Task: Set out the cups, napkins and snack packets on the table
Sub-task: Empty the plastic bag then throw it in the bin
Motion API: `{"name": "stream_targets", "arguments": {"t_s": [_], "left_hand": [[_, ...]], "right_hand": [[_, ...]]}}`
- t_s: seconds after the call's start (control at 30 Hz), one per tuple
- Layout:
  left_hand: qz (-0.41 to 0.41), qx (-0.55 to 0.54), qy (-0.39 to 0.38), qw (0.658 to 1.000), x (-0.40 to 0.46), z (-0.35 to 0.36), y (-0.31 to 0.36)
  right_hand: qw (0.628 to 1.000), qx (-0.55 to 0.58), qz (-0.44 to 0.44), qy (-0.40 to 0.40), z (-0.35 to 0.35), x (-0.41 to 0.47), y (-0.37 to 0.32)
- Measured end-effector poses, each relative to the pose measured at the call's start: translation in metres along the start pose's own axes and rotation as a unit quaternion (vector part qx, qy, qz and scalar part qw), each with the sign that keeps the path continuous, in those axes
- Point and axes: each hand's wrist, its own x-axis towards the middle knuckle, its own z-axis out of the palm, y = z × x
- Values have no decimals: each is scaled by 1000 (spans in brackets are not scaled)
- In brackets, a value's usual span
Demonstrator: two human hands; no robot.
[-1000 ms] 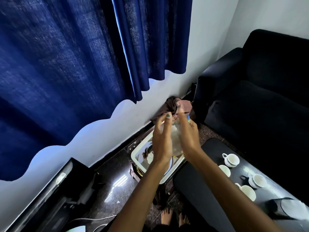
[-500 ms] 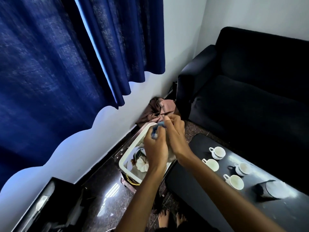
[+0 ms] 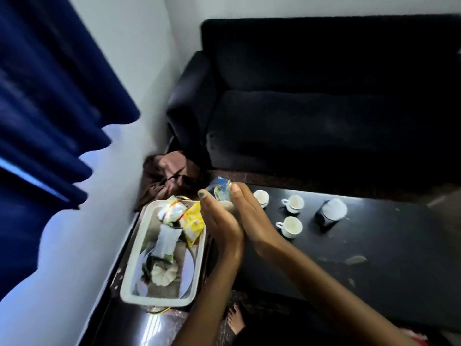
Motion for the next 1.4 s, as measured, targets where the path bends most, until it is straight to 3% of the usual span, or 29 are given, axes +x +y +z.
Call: {"name": "stream_targets", "arguments": {"t_s": [0.1,0.17,0.33,0.53,0.63,0.8,0.93,1.17,1.27,1.4], "left_hand": [[24,87,-108,990,-28,35,-20],[42,112,-137,983,-44,62,-29],[24,39,-195,980,-95,139,-43],[35,140,-365,920,-186,216,-106],[19,199,-471,859,-230,246,-147],[-49,284,-614,735,-306,272,-229],[-47,377,-659,649,-356,277,-301],[-64,478,-717,504,-418,264,-438],[-106,539,-713,436,-421,261,-500],[-115,584,-717,362,-415,261,-566]], "right_hand": [[997,39,0,71,-45,1,5],[991,58,-3,124,-78,0,11],[968,91,-16,234,-167,-15,24],[905,96,18,413,-293,-57,53],[849,104,62,514,-348,-90,83],[707,133,136,681,-422,-159,157],[593,128,173,776,-464,-213,223],[425,64,259,865,-520,-279,362],[396,49,317,860,-536,-297,426],[410,69,407,813,-548,-311,499]]}}
